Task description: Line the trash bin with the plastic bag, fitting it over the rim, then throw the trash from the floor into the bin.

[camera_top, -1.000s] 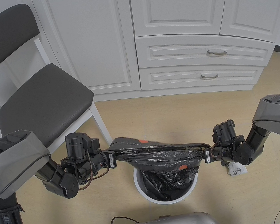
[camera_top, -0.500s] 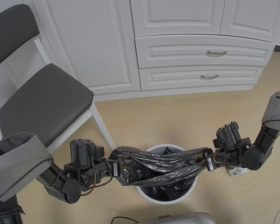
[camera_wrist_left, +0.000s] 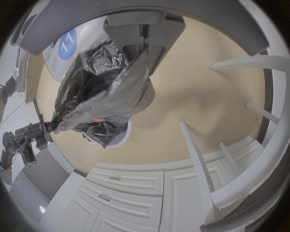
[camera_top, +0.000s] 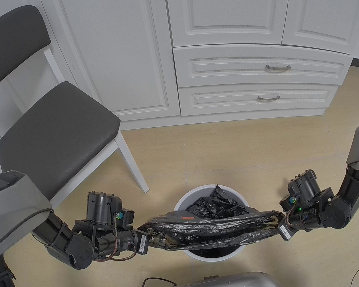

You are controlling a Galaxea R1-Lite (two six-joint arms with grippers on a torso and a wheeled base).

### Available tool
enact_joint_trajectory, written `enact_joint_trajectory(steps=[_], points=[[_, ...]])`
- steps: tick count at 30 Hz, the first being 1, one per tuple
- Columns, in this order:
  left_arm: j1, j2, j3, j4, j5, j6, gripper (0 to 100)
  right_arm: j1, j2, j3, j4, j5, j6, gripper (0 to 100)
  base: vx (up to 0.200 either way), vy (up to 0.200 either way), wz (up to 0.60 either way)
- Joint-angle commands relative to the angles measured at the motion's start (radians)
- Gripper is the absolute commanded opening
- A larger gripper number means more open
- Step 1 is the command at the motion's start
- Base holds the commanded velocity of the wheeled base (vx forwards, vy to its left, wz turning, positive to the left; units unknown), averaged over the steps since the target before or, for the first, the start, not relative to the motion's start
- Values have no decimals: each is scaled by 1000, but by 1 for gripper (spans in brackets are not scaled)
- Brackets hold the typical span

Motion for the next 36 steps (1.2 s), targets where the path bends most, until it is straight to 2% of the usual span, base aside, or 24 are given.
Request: enact_joint_trajectory(steps=[1,10,22,27,30,34,36], points=[[-2,-33,32,8,1,2,0,10,6,18,42,0,-12,0,0,0,0],[-2,-26,46,40,-2,3,0,19,15,17,68,-6,-21,0,0,0,0],[-48,69,32,-9,1,-40,0,45,98,10,-4,-39,-18,0,0,0,0],[-50,64,35,8,3,-35,0,42,26,53,7,-39,-56,0,0,0,0],[-45,59,31,31,4,-34,0,17,-8,79,7,-39,-111,0,0,0,0],[-38,33,32,51,4,-30,0,2,-25,82,9,-39,-125,0,0,0,0],[-24,-17,34,105,1,-21,0,-23,-54,92,13,-39,-154,0,0,0,0]])
